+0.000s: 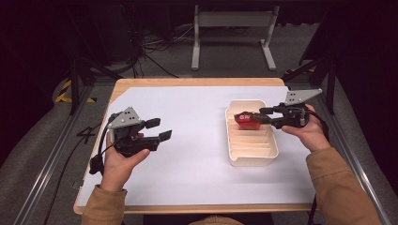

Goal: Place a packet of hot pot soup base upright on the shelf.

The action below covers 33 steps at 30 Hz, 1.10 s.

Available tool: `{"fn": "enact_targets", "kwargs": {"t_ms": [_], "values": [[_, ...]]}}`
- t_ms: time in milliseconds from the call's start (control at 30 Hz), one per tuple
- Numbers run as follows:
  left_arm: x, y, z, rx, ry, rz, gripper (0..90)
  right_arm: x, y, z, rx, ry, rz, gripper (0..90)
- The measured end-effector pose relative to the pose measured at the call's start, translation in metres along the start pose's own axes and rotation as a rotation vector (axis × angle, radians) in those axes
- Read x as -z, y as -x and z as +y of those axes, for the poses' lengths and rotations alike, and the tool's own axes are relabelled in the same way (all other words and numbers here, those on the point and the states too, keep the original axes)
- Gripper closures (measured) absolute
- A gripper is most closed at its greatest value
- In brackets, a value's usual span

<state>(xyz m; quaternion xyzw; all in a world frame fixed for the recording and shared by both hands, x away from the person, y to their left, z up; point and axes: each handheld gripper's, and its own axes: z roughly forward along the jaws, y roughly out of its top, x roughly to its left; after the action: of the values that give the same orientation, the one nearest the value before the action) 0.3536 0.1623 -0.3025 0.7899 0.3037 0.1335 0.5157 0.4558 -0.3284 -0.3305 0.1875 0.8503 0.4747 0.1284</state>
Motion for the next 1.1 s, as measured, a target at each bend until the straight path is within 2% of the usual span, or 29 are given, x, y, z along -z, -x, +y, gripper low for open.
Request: {"fn": "enact_targets", "kwargs": {"t_ms": [167,233,367,500,533,567,633,767,933,1100], "values": [[0.005,-0.003,-0.004,0.009,0.010,0.021,39.8,0.005,-0.006,0.010,-0.010,0.015,-0.012,49.8],[0.006,-0.006,-0.009,0.003,-0.005,0.028,39.7,0.008,-0.008,0.012,-0.014,0.020,-0.018,48.9],[0.005,-0.012,-0.016,0.011,-0.018,0.038,39.6,0.017,-0.011,0.015,-0.024,0.027,-0.070,48.1],[0.005,-0.016,-0.022,0.022,-0.024,0.044,39.6,0.030,-0.014,0.014,-0.051,0.036,-0.097,46.3],[0.005,-0.018,-0.024,0.017,-0.025,0.049,39.5,0.033,-0.015,0.013,-0.053,0.041,-0.103,44.6],[0.005,-0.018,-0.026,0.030,-0.024,0.051,39.6,0.036,-0.015,0.012,-0.054,0.045,-0.113,43.2],[0.005,-0.021,-0.030,0.036,-0.026,0.057,39.5,0.042,-0.015,0.009,-0.040,0.033,-0.153,42.0],[0.003,-0.025,-0.035,0.044,-0.031,0.070,39.6,0.052,-0.014,0.003,-0.065,0.025,-0.177,39.2],[0.000,-0.028,-0.042,0.030,-0.037,0.098,39.7,0.062,-0.013,-0.010,-0.103,0.023,-0.205,36.0],[-0.004,-0.034,-0.051,0.043,-0.047,0.110,39.7,0.067,-0.014,-0.022,-0.142,0.026,-0.221,33.8]]}}
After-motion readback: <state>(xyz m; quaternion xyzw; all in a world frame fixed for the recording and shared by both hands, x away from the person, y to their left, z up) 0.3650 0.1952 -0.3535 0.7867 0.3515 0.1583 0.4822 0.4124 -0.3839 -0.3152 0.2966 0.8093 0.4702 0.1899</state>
